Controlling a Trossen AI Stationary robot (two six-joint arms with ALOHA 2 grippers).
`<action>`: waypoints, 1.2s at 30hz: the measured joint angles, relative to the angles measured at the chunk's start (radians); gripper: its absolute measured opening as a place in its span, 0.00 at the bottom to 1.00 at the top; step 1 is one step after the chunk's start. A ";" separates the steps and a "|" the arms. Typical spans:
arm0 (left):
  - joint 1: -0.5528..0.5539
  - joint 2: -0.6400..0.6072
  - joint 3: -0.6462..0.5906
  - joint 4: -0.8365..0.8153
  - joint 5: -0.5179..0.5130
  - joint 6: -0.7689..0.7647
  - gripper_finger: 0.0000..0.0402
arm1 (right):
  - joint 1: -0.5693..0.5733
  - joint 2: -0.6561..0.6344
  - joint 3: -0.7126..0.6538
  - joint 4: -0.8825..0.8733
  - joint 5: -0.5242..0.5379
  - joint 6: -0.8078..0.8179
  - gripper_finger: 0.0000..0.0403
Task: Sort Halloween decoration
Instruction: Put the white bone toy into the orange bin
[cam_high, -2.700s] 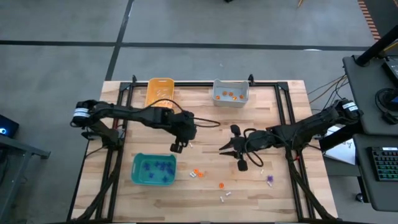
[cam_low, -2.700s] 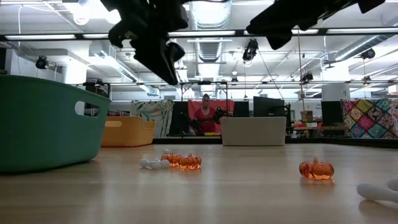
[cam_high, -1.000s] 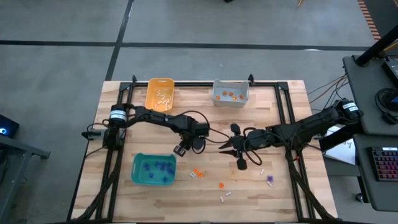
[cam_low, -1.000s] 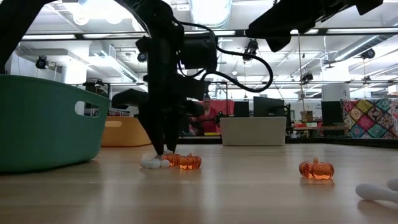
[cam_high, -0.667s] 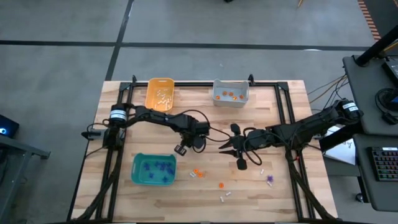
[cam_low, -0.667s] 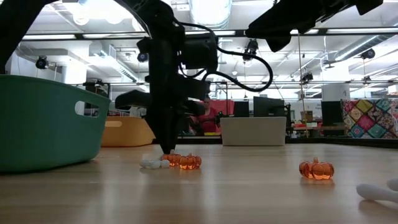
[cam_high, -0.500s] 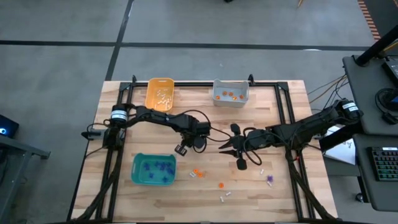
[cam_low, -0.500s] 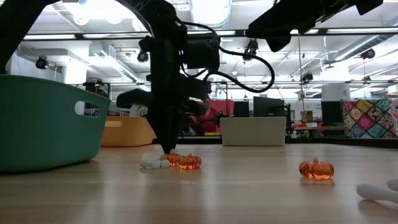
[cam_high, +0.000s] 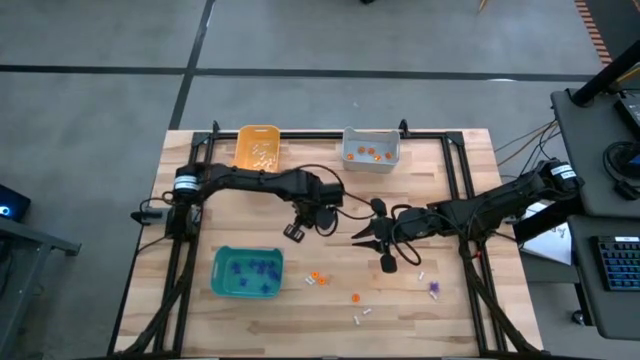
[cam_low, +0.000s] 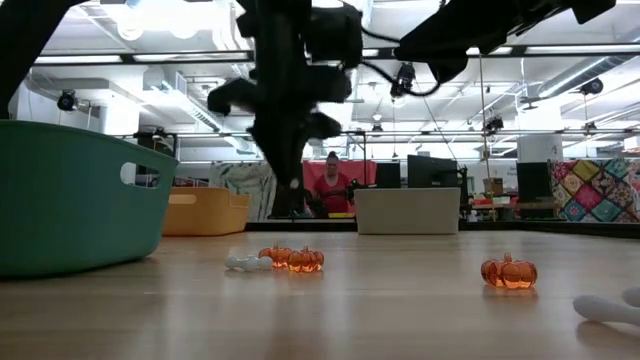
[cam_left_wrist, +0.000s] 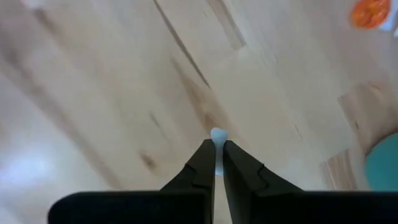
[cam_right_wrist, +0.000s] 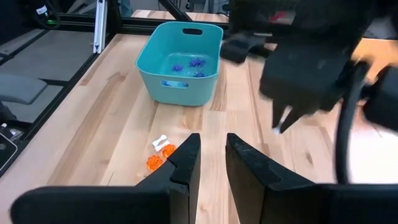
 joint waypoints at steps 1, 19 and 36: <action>0.003 -0.010 0.010 -0.012 0.000 0.000 0.00 | 0.000 0.000 0.000 -0.001 0.000 0.000 0.17; 0.328 -0.218 0.030 -0.111 -0.020 -0.003 0.00 | 0.000 0.000 -0.003 -0.013 -0.004 0.008 0.17; 0.888 -0.217 -0.054 -0.147 -0.026 -0.393 0.00 | 0.000 0.000 -0.003 -0.012 -0.003 0.008 0.17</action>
